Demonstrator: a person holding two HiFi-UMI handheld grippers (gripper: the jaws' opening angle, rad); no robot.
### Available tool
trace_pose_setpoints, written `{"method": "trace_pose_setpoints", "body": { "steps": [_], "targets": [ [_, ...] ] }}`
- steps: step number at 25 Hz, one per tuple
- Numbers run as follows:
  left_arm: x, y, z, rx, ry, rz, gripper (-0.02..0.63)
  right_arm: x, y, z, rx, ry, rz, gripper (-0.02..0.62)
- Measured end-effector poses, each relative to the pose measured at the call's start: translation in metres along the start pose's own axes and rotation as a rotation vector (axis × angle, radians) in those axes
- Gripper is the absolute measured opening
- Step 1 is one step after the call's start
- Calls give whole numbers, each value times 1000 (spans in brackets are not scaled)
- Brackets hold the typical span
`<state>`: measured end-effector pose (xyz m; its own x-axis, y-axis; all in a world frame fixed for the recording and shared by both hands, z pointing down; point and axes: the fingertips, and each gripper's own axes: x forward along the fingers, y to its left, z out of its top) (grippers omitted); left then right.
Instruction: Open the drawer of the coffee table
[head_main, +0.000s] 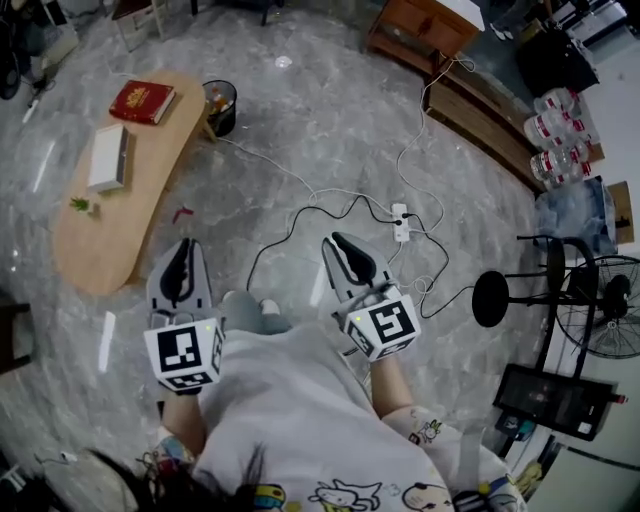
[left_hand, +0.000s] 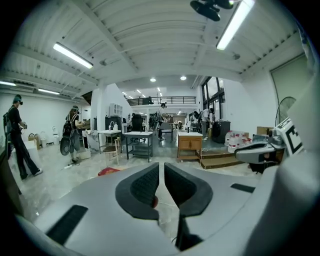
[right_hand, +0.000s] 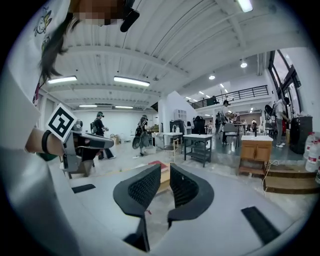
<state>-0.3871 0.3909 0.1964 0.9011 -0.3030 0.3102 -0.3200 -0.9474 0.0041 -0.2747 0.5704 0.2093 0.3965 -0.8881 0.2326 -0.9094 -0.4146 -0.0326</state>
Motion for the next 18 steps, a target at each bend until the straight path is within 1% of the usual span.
{"method": "trace_pose_setpoints", "body": {
  "steps": [2, 3, 4, 5, 7, 12, 18],
  "targets": [
    [6, -4, 0, 2, 2, -1, 16, 1, -6, -1, 23, 1, 8, 74],
    [9, -4, 1, 4, 2, -2, 45, 3, -9, -2, 32, 3, 10, 88],
    [13, -4, 2, 4, 4, -3, 101, 6, -12, -3, 38, 4, 10, 101],
    [17, -2, 3, 4, 7, 0, 120, 10, -14, -3, 41, 5, 12, 110],
    [26, 4, 3, 1, 11, 12, 123, 21, -19, -3, 44, 6, 19, 125],
    [52, 22, 8, -10, 18, 23, 173, 54, -27, 5, 38, 4, 39, 163],
    [104, 54, 21, -27, 13, 22, 202, 109, -45, 16, 40, 11, 46, 184]
  ]
}}
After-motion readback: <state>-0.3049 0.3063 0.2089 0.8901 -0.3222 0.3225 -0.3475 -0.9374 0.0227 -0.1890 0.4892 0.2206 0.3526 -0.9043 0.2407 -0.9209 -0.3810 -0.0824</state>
